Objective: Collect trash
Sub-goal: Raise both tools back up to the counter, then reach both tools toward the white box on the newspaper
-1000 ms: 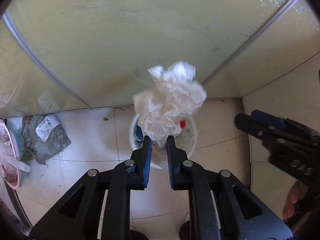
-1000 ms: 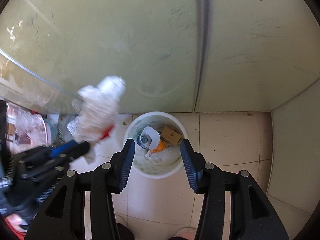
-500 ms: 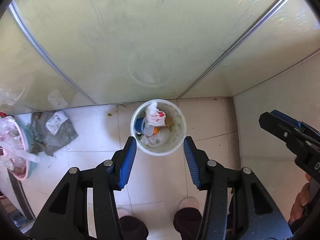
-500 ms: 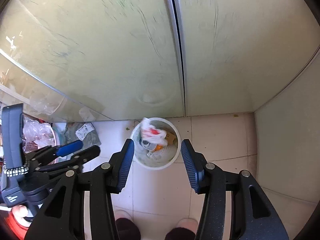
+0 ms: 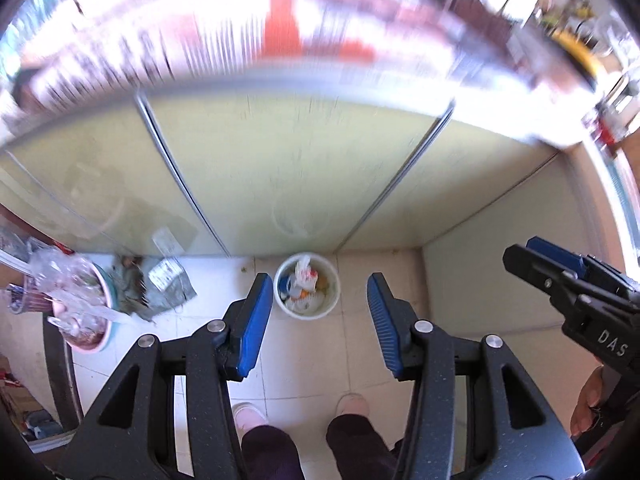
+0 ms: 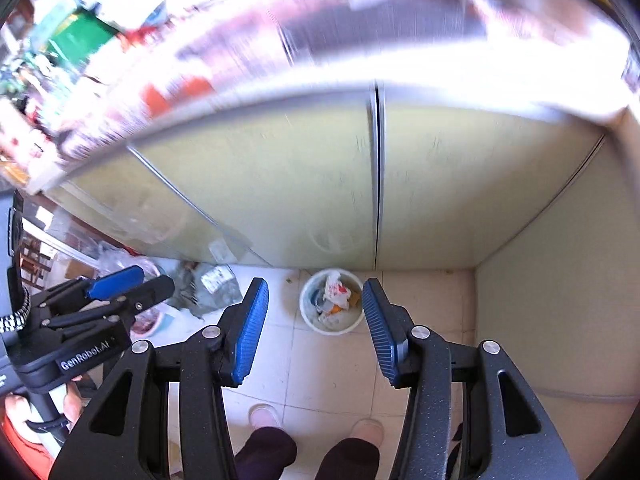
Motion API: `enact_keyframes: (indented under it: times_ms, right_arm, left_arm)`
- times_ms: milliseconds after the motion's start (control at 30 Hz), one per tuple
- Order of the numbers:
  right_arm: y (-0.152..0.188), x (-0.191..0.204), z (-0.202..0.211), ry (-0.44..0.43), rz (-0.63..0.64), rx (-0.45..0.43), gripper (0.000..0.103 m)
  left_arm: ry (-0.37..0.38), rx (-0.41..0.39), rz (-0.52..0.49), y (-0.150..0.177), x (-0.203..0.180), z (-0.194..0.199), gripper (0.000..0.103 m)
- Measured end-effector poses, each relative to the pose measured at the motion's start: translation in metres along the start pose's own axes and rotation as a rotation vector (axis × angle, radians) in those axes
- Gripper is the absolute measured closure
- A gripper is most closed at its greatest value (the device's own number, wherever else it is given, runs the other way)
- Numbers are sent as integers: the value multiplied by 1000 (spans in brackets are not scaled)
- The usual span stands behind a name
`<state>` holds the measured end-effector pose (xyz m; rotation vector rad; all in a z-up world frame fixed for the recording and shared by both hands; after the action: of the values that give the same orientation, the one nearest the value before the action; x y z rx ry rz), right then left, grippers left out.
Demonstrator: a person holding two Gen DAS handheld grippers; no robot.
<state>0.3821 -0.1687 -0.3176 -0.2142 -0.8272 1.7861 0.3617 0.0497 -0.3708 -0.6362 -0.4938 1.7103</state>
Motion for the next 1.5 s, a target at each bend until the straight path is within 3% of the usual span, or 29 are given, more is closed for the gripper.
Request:
enact_keyframes:
  times_ms: [367, 633, 733, 800, 867, 1067, 1500]
  right_arm:
    - [-75, 36, 151, -65, 112, -209, 54]
    - [-114, 51, 225, -102, 175, -397, 43]
    - [-129, 54, 231, -98, 177, -430, 38]
    - [-140, 55, 231, -86, 172, -458, 31]
    - [-151, 55, 228, -73, 164, -483, 28]
    - [-191, 64, 196, -29, 144, -509, 24]
    - [-276, 106, 110, 67, 77, -514, 24]
  left_arm:
    - [-30, -269, 17, -75, -52, 168, 48]
    - [-41, -452, 4, -113, -79, 243, 40]
    - [-44, -503, 1, -130, -78, 257, 29]
    - [-45, -534, 8, -142, -73, 261, 11]
    - [-52, -564, 11, -154, -66, 260, 7]
    - [-35, -578, -32, -198, -35, 227, 6]
    - [17, -540, -103, -325, 54, 153, 6]
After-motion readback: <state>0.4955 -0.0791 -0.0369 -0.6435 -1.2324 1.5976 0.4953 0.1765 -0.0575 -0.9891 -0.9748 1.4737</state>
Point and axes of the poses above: each gripper's, at about its wrist camera, not at the fingertips, and z roughly against the way its jaws point, x to its left, y to its underside, the point moved 1 cm from there along -z, roughly the way its jaws point, and after that the axes turned 15 degrees about -x, right-handed, at the moved point
